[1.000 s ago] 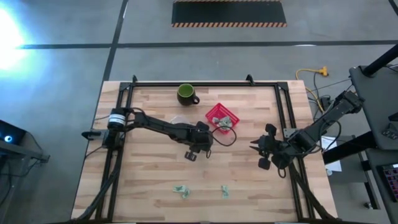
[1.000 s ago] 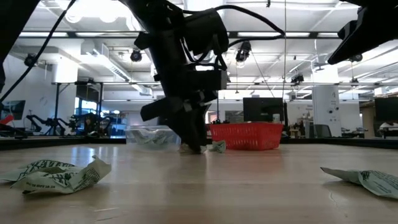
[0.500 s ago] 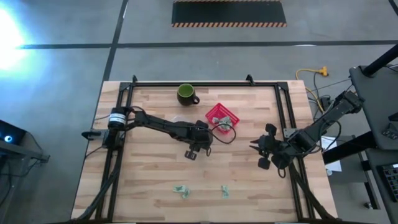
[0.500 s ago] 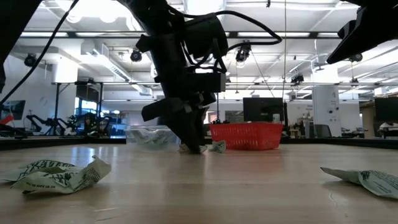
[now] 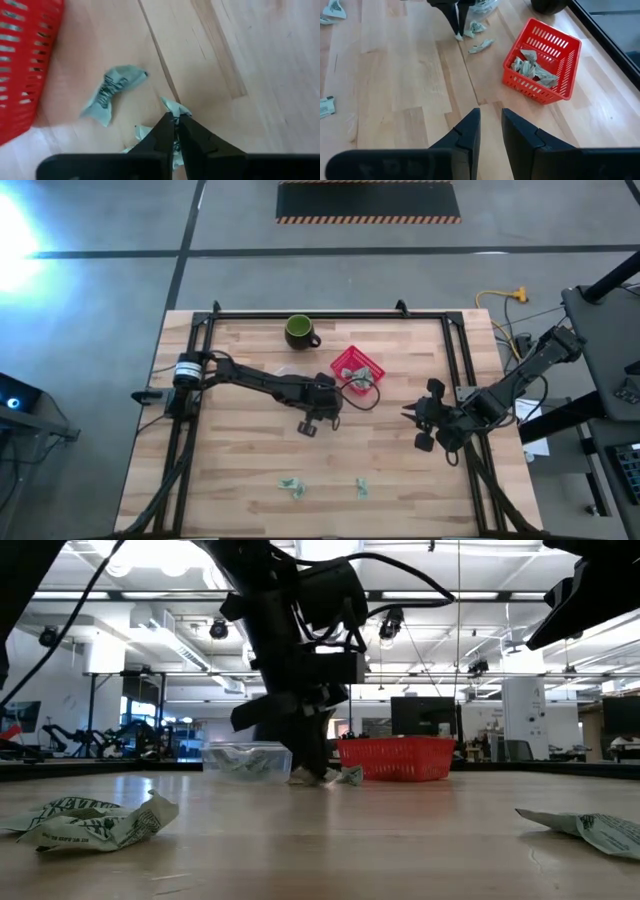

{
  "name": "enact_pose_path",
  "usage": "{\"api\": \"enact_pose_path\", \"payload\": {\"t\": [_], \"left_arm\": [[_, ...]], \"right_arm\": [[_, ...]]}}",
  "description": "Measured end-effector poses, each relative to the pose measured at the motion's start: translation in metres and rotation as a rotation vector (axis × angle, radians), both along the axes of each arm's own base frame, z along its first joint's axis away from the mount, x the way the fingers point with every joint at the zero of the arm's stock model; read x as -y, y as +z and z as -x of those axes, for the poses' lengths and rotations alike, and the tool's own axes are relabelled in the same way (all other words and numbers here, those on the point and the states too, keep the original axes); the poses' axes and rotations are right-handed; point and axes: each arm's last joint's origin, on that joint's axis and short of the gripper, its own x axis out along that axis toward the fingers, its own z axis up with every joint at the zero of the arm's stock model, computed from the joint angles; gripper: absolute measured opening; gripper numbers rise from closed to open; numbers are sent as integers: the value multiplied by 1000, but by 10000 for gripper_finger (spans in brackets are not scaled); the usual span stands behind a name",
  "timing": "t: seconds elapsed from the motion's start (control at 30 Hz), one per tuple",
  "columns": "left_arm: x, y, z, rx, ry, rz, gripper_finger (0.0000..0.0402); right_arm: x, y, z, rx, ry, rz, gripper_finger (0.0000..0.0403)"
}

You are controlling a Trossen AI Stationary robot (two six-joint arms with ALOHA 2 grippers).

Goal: Pick and place items into bin
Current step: Put the stevia packet into the transparent bin

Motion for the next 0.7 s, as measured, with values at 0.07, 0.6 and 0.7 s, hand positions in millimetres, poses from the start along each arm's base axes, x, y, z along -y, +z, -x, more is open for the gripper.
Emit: {"api": "enact_pose_path", "payload": {"t": [0.07, 0.6, 0.7], "left_arm": [[0, 4, -2, 12, 1, -4, 2], [-3, 104, 32, 232, 30, -43, 1], [-5, 119, 45, 266, 42, -38, 1]], "right_arm": [[0, 0, 0, 0, 0, 0, 68], [0, -1, 0, -2, 0, 0, 68], [0, -1, 0, -1, -2, -2, 68]]}}
